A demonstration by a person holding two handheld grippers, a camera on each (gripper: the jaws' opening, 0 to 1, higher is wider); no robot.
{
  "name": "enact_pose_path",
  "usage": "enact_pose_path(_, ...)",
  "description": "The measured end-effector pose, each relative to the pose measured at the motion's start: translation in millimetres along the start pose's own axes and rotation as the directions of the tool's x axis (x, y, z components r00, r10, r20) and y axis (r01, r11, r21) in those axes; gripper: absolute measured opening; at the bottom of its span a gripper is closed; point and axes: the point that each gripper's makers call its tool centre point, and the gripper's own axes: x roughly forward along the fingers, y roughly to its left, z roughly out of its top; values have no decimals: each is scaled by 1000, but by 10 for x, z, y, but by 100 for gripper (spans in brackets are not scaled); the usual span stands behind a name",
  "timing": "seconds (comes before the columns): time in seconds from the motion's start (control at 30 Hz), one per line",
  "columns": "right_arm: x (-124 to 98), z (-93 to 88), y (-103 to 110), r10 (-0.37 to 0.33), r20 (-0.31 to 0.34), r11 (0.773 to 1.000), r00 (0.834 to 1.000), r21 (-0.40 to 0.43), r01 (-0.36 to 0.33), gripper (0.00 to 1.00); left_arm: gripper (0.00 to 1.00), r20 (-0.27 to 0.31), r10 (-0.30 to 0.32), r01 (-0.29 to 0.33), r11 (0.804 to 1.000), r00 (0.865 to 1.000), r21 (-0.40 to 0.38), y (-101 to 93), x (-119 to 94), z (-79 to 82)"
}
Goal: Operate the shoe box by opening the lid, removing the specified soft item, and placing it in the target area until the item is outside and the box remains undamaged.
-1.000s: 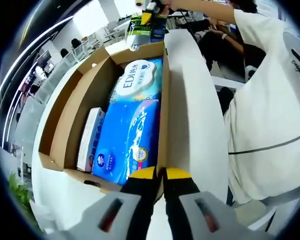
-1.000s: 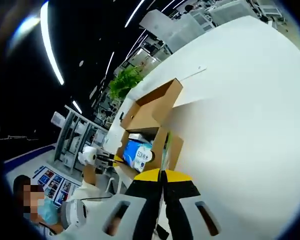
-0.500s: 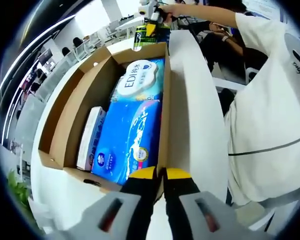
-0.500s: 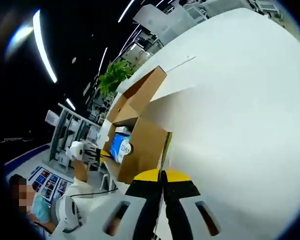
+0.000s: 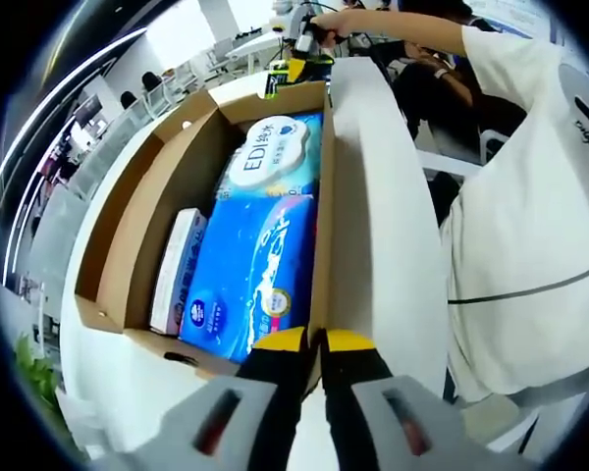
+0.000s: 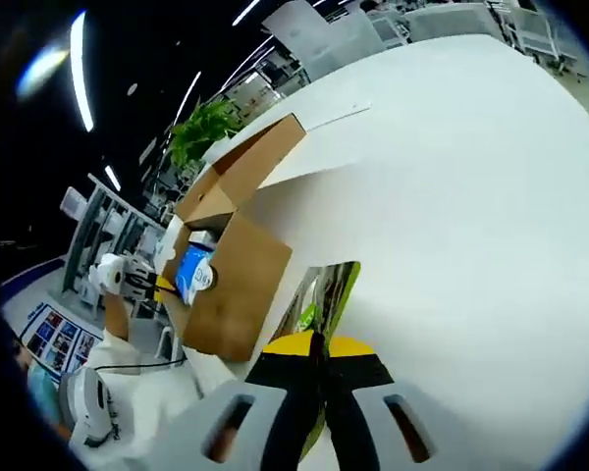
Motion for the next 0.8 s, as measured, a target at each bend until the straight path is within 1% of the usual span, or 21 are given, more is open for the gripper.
enact_pose_path(0.1,39,-77,0,-64,-21,996,998,-56,63,0,5,1,-1,1,1000,1000,1,0,0,0)
enact_pose_path(0.13,42,-84,-1,-72,-25,996,997,-62,70,0,5,1,-1,1,1000,1000,1,1,0,1)
enact_pose_path(0.23,66,-123,-54,-143,-53,980,988,-147,134,0,5,3,1,-1,1000,1000,2,1,0,2)
enact_pose_path(0.27,80,-127,-39,-147,-50,974,988,-182,136,0,5,4,2,-2,1000,1000,3,1,-1,2)
enact_pose_path(0.3,81,-115,-61,-152,-55,972,987,-186,140,0,5,6,3,-3,1000,1000,4,1,-1,3)
enact_pose_path(0.37,82,-151,-73,-187,-65,962,980,-212,170,0,5,7,4,-4,1000,1000,6,1,-2,2)
enact_pose_path(0.4,84,-154,-73,-196,-63,959,979,-220,178,1,5,6,4,-4,1000,1000,7,1,-2,2)
enact_pose_path(0.5,88,-148,-135,-228,-72,937,971,-288,199,1,5,6,4,-4,1000,1000,9,3,-2,1)
enact_pose_path(0.53,93,-163,-133,-228,-81,927,970,-322,191,1,5,7,4,-4,1000,1000,9,4,-2,1)
enact_pose_path(0.6,95,-156,-154,-213,-85,922,973,-348,171,1,5,7,5,-5,1000,1000,11,4,-3,0)
enact_pose_path(0.7,73,-62,-269,-230,-68,897,971,-403,184,3,5,7,5,-5,1000,1000,14,3,-2,-1)
enact_pose_path(0.73,73,-64,-279,-234,-68,891,970,-415,185,4,5,7,4,-4,1000,1000,14,2,-2,0)
enact_pose_path(0.77,71,-60,-292,-236,-69,889,969,-417,186,6,5,7,4,-4,1000,1000,13,2,-2,-1)
enact_pose_path(0.8,73,-38,-344,-248,-64,879,967,-434,197,8,5,7,4,-4,1000,1000,14,1,-2,0)
